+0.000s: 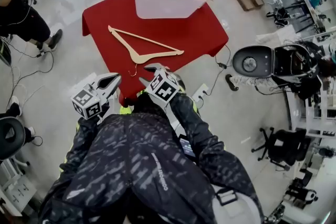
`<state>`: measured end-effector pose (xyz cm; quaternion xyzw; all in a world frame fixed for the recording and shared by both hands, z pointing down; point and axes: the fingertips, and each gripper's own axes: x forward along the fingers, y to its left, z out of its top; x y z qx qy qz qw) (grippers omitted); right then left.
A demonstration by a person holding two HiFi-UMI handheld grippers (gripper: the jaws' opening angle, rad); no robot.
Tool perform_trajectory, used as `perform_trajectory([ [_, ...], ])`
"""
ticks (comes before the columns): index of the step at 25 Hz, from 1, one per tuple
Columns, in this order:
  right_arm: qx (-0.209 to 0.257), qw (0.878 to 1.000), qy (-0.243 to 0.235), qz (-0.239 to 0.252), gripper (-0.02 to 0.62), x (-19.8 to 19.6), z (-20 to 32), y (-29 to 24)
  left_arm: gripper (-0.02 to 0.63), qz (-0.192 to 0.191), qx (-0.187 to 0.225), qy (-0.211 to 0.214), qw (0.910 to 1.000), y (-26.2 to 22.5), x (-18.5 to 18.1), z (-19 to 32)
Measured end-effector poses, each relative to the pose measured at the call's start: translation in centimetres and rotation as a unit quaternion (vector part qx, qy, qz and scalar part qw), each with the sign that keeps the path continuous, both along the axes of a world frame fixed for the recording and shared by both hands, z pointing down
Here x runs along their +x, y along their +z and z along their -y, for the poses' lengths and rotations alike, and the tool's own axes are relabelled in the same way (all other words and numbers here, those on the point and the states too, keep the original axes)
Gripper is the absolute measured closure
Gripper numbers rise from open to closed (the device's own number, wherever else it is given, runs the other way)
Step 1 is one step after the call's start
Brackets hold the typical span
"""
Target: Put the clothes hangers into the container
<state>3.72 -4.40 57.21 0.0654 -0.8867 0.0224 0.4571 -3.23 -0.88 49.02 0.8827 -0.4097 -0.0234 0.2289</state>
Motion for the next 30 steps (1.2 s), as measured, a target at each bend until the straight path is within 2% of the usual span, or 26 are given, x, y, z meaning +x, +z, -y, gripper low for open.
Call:
perform_trajectory([
  [14, -0.006, 0.995, -0.065, -0.073, 0.365, -0.4, 3.9, 5.8, 0.594, -0.022, -0.041, -0.055, 0.9974, 2.9, -1.4, 1.4],
  [23, -0.008, 0.985, -0.124, -0.118, 0.344, -1.1, 7.6, 9.3, 0.594, -0.028, -0.07, -0.114, 0.9907, 4.0, -3.6, 2.2],
  [30, -0.003, 0.975, -0.173, -0.141, 0.339, -1.9, 8.7, 12.0, 0.594, -0.034, -0.083, -0.14, 0.9861, 5.4, -4.3, 2.7],
])
